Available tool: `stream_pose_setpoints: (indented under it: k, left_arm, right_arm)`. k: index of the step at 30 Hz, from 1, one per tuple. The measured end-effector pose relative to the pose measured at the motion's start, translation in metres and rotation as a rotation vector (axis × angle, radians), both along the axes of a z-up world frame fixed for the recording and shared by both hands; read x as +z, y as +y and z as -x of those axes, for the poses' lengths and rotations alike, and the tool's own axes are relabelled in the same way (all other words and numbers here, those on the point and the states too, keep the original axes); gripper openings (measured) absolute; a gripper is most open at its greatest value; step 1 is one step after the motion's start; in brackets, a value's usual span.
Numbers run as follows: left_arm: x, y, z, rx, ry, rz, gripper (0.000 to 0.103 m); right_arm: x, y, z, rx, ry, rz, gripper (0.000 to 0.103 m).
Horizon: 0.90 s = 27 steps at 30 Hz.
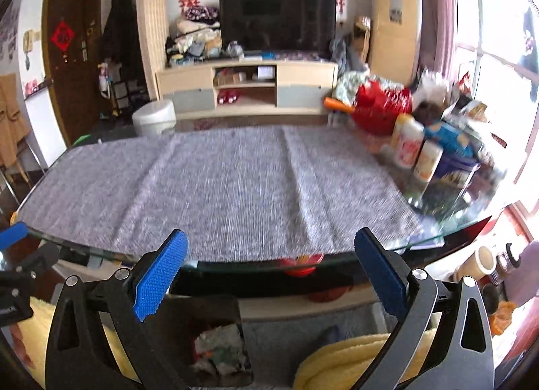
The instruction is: Collect trash
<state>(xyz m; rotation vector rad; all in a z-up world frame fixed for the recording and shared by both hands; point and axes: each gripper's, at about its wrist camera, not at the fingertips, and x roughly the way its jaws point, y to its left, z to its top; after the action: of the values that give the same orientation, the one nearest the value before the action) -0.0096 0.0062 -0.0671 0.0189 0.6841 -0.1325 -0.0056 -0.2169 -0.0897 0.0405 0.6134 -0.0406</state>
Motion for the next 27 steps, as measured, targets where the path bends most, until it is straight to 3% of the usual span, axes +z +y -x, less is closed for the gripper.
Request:
stream_pose_setpoints:
  k: [10,27]
  left_arm:
    - [0.022,0.005,0.015,0.018,-0.050,0.004,0.095]
    - [0.023,0.005,0.017,0.016,-0.057,0.004,0.095]
  right_arm:
    - [0.014,0.008,0.014,0.006,-0.006,0.001,0.100]
    - [0.016,0.014,0.018,0.008,-0.002,-0.001,0.100]
